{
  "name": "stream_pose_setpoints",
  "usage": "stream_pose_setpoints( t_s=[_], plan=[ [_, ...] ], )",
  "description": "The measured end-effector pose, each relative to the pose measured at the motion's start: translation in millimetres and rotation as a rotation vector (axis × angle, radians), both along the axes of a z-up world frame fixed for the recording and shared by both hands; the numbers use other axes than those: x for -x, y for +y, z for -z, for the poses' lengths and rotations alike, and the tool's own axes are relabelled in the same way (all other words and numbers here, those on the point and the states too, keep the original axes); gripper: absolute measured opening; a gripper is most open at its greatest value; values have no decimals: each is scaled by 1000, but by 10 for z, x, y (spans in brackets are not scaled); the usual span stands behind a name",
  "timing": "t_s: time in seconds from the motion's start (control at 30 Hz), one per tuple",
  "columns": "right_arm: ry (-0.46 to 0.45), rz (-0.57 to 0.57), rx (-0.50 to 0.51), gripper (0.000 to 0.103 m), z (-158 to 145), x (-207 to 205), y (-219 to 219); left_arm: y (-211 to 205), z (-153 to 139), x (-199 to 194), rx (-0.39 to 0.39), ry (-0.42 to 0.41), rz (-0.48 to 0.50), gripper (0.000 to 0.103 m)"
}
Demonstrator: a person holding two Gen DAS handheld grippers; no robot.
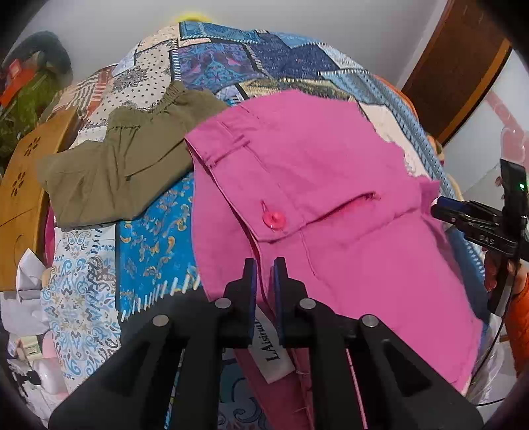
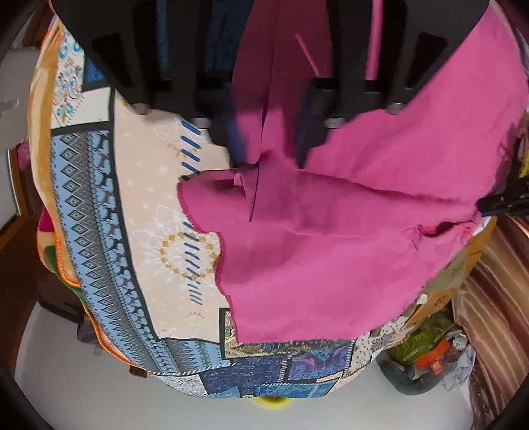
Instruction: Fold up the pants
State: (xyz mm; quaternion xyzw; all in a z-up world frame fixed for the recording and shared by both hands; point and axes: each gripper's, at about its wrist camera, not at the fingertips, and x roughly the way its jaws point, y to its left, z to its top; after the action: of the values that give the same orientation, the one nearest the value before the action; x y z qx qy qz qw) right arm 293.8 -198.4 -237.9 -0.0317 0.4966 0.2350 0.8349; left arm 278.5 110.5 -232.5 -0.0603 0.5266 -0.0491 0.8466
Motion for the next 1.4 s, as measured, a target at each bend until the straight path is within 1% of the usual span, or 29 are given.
stream_pose_setpoints(
  t_s=[0.07,0.13,0.23,0.27,0.33,0.4,0.43,0.47,0.53,0.6,0.63,0.67,0.7,0.73,0.77,0.8,0.83,0.9,0.97,1.07,1.1,1.17,1.23,1.3,1.4],
  plan=[
    [-47,-2,-28,44,-142,38,-48,50,-46,-28,39,-1,-11,14],
    [-77,0,-34,44,-258,36,-58,75,-74,-83,65,-3,-22,25],
    [-108,34,-54,45,-388,-66,-87,80,-78,-199,61,-10,-34,32],
    [-110,46,-58,45,-398,-101,-91,81,-61,-234,63,-7,-35,33],
    [-95,83,-42,45,-357,-221,-93,90,12,-329,67,16,-43,35],
    [-40,107,-11,45,-236,-385,-68,116,125,-409,65,63,-85,35],
    [-6,112,-11,45,-146,-462,-58,132,158,-420,81,73,-100,35],
    [14,112,-12,45,-89,-498,-67,137,187,-428,99,76,-111,35],
    [61,115,-8,45,92,-587,-49,113,196,-437,87,60,-119,35],
    [104,89,-25,45,217,-596,-12,88,194,-437,70,44,-118,35],
    [98,71,-18,45,246,-566,17,70,197,-441,57,38,-112,34],
    [71,54,-1,44,246,-533,45,45,197,-438,39,31,-102,33],
    [47,31,13,36,245,-498,75,8,194,-434,9,24,-90,30],
    [40,20,9,26,241,-484,82,-35,184,-438,-24,17,-78,20],
    [39,26,4,22,240,-479,82,-84,161,-432,-81,0,-72,15],
    [27,46,7,11,241,-477,71,-126,139,-424,-113,-12,-64,6],
    [7,69,25,7,236,-468,60,-139,131,-426,-128,-16,-56,6],
    [-19,75,35,7,252,-441,63,-164,124,-437,-156,-23,-53,6],
    [-65,60,78,7,244,-390,123,-157,135,-456,-186,-30,-51,6],
    [-102,-7,202,6,234,-324,247,-88,166,-476,-171,-11,-54,7],
    [-102,-21,218,6,231,-311,248,-62,172,-479,-169,-6,-59,7],
    [-79,-37,227,6,224,-325,207,-46,201,-483,-177,-7,-69,7],
    [-56,-36,216,6,234,-348,162,-53,273,-486,-172,4,-73,7],
    [-35,-18,191,6,263,-362,117,-83,284,-470,-194,-9,-47,7],
    [4,-2,168,7,246,-404,81,-42,238,-439,-188,-3,-38,13]
  ],
)
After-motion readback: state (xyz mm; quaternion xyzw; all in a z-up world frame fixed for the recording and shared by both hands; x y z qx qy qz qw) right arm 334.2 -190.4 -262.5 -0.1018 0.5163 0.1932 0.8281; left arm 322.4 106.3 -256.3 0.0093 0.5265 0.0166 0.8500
